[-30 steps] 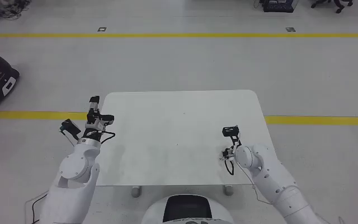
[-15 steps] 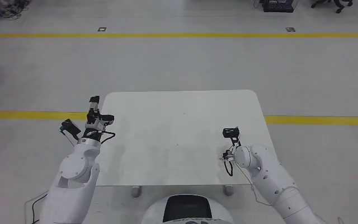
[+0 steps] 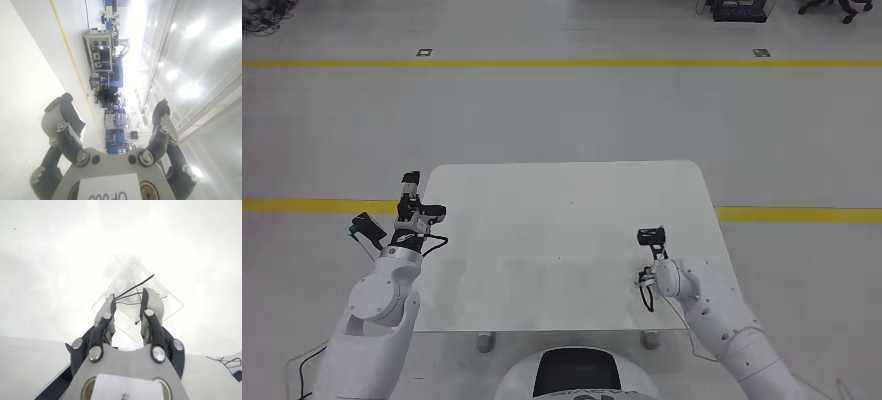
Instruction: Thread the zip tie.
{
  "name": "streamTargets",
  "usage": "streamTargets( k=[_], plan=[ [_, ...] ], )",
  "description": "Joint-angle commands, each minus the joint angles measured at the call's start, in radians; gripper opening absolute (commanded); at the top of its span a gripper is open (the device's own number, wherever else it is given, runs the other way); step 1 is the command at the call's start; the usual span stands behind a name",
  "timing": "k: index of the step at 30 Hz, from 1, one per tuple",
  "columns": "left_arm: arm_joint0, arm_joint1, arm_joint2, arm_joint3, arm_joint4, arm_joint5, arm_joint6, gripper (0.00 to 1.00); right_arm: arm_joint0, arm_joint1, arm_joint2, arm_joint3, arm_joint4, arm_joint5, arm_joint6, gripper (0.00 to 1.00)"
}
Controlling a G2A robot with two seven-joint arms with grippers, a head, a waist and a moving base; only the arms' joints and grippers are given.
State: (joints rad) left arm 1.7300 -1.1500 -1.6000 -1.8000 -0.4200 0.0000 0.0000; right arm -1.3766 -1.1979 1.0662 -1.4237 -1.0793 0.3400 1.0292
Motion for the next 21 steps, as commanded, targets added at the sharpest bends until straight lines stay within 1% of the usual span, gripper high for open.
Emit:
streamTargets(
  k=[1,6,17,20,21],
  plan=[
    [0.000,0.000,0.000,0.000,0.000,0.000,0.000,1.00,0.001,-0.006,0.001,0.005,-0.010,0.000,-0.002,0.31],
    [0.000,0.000,0.000,0.000,0.000,0.000,0.000,1.00,0.003,-0.023,0.006,0.018,-0.030,0.000,0.000,0.28],
    [0.000,0.000,0.000,0.000,0.000,0.000,0.000,1.00,0.015,-0.053,0.017,0.060,-0.051,0.000,-0.005,0.27],
    [0.000,0.000,0.000,0.000,0.000,0.000,0.000,1.00,0.017,-0.059,0.020,0.068,-0.054,0.000,-0.004,0.23],
    [0.000,0.000,0.000,0.000,0.000,0.000,0.000,1.00,0.018,-0.061,0.020,0.070,-0.054,0.000,-0.004,0.20]
  ],
)
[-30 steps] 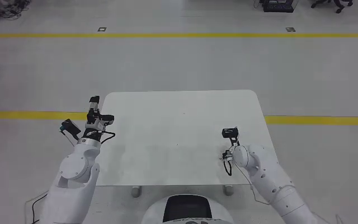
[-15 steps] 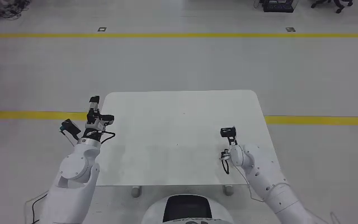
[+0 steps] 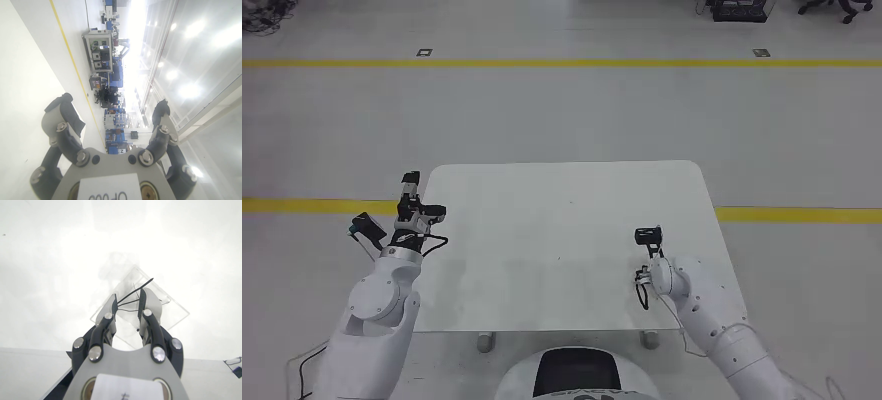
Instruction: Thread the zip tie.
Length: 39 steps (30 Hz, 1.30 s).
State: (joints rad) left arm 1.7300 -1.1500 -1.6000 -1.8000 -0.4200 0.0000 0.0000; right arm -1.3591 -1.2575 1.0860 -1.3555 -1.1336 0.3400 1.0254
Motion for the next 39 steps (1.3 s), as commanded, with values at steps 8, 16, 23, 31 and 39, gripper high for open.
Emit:
streamTargets(
  k=[8,16,23,31,39],
  plan=[
    [0.000,0.000,0.000,0.000,0.000,0.000,0.000,1.00,0.005,-0.011,0.006,0.013,-0.002,0.000,0.000,0.00],
    [0.000,0.000,0.000,0.000,0.000,0.000,0.000,1.00,-0.020,-0.014,0.024,-0.033,-0.033,0.000,0.006,0.00],
    [0.000,0.000,0.000,0.000,0.000,0.000,0.000,1.00,-0.068,-0.009,0.060,-0.112,-0.055,0.000,0.016,0.00],
    [0.000,0.000,0.000,0.000,0.000,0.000,0.000,1.00,-0.119,0.000,0.085,-0.184,-0.074,-0.052,-0.030,0.00],
    [0.000,0.000,0.000,0.000,0.000,0.000,0.000,1.00,-0.183,0.009,0.110,-0.249,-0.085,-0.124,-0.132,0.00]
  ],
)
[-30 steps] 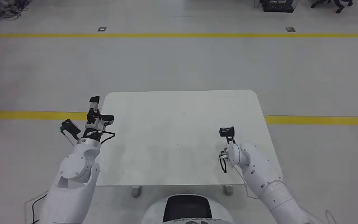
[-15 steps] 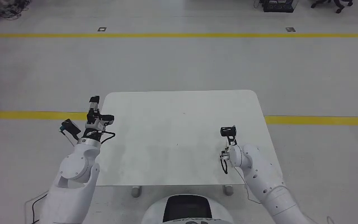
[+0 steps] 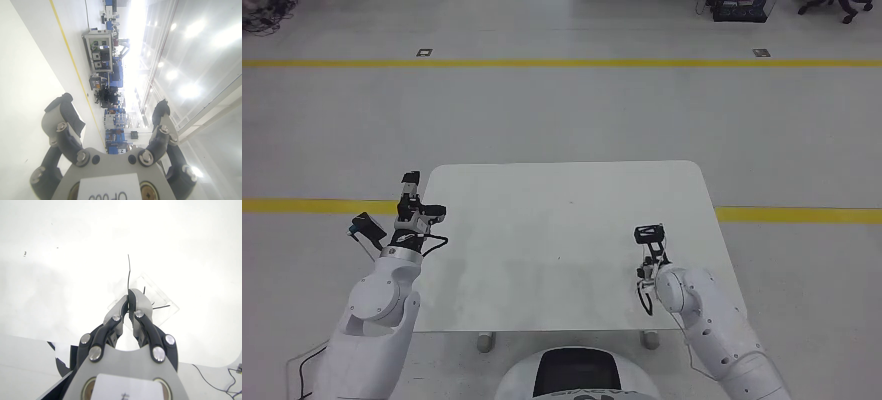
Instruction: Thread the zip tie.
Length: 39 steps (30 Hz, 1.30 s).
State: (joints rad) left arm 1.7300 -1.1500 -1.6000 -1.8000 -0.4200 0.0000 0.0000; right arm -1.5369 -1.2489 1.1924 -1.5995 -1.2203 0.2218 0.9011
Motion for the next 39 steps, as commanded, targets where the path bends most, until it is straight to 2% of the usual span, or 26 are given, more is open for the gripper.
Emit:
streamTargets(
  k=[1,12,25,33,39],
  plan=[
    [0.000,0.000,0.000,0.000,0.000,0.000,0.000,1.00,-0.010,0.002,0.007,-0.009,0.002,-0.013,-0.017,0.00],
    [0.000,0.000,0.000,0.000,0.000,0.000,0.000,1.00,-0.049,0.009,0.021,-0.029,-0.022,-0.097,-0.110,0.00],
    [0.000,0.000,0.000,0.000,0.000,0.000,0.000,1.00,-0.094,0.019,0.078,-0.049,0.070,-0.207,-0.197,0.00],
    [0.000,0.000,0.000,0.000,0.000,0.000,0.000,1.00,-0.091,0.025,0.149,-0.011,0.267,-0.285,-0.182,0.00],
    [0.000,0.000,0.000,0.000,0.000,0.000,0.000,1.00,-0.048,0.032,0.218,0.092,0.485,-0.357,-0.101,0.00]
  ],
)
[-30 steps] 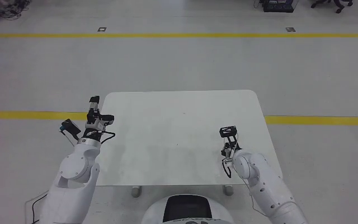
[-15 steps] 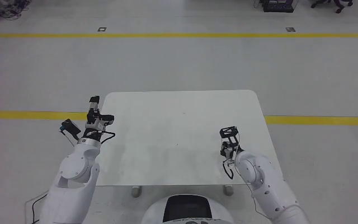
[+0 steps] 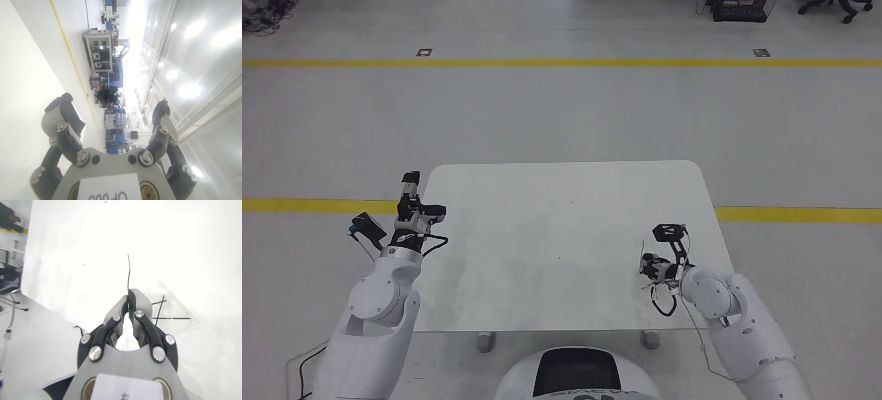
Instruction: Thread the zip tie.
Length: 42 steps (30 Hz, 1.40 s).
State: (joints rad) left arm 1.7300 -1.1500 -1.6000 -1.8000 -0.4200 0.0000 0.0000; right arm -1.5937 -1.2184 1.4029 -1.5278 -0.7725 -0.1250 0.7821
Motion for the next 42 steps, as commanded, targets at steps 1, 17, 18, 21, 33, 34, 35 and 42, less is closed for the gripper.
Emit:
streamTargets(
  k=[1,17,18,21,33,34,35,42],
  plan=[
    [0.000,0.000,0.000,0.000,0.000,0.000,0.000,1.00,0.021,0.002,0.015,0.040,0.069,-0.023,0.037,0.00],
    [0.000,0.000,0.000,0.000,0.000,0.000,0.000,1.00,0.051,0.030,0.090,0.131,0.300,-0.191,0.128,0.00],
    [0.000,0.000,0.000,0.000,0.000,0.000,0.000,1.00,0.049,0.032,0.094,0.130,0.305,-0.194,0.131,0.00],
    [0.000,0.000,0.000,0.000,0.000,0.000,0.000,1.00,0.042,0.037,0.105,0.126,0.317,-0.194,0.130,0.00],
    [0.000,0.000,0.000,0.000,0.000,0.000,0.000,1.00,0.025,0.055,0.120,0.114,0.359,-0.200,0.135,0.00],
    [0.000,0.000,0.000,0.000,0.000,0.000,0.000,1.00,0.028,0.056,0.118,0.121,0.360,-0.193,0.136,0.00],
    [0.000,0.000,0.000,0.000,0.000,0.000,0.000,1.00,0.032,0.057,0.116,0.127,0.359,-0.185,0.139,0.00],
    [0.000,0.000,0.000,0.000,0.000,0.000,0.000,1.00,0.097,0.060,0.076,0.204,0.331,-0.073,0.182,0.00]
  ],
)
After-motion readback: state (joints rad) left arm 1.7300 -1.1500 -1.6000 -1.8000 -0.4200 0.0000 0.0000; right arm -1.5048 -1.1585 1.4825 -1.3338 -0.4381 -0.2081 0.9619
